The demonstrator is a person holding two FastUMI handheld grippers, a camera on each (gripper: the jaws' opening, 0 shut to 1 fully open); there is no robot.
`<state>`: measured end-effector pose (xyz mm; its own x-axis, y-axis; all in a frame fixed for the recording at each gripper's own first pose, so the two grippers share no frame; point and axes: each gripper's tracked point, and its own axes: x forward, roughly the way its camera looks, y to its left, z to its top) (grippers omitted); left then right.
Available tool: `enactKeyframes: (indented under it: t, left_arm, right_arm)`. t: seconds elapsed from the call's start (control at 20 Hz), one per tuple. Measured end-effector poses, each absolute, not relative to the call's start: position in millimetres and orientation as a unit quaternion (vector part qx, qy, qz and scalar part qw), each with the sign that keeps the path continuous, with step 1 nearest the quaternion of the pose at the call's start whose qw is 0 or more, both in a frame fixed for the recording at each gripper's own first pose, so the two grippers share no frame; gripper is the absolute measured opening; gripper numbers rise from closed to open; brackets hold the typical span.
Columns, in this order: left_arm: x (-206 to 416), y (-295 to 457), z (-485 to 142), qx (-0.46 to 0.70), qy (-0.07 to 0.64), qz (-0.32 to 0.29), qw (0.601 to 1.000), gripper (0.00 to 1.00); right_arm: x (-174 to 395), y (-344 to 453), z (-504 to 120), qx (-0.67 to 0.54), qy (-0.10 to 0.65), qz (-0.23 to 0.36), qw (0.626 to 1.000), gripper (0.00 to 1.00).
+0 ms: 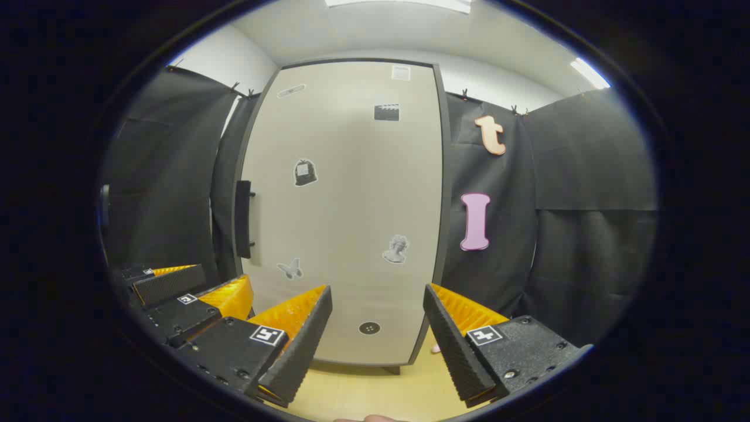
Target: Open the cabinet door with the right hand, grasp the bottle in the cabinet with the left hand and place it on the coaster, then close the cabinet door with the right hand.
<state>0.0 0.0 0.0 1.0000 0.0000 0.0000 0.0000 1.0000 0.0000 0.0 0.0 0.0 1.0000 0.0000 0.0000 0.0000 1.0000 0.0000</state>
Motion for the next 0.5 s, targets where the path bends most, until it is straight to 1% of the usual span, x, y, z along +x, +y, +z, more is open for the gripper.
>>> enactKeyframes:
  t: [0.5]
  left_arm:
    - [2.3,0.1,4.8,0.010,-0.005,-0.004,1.000,0.94]
  right_arm:
    - [5.4,3.1,0.0,0.008,0.005,0.004,1.000,0.98]
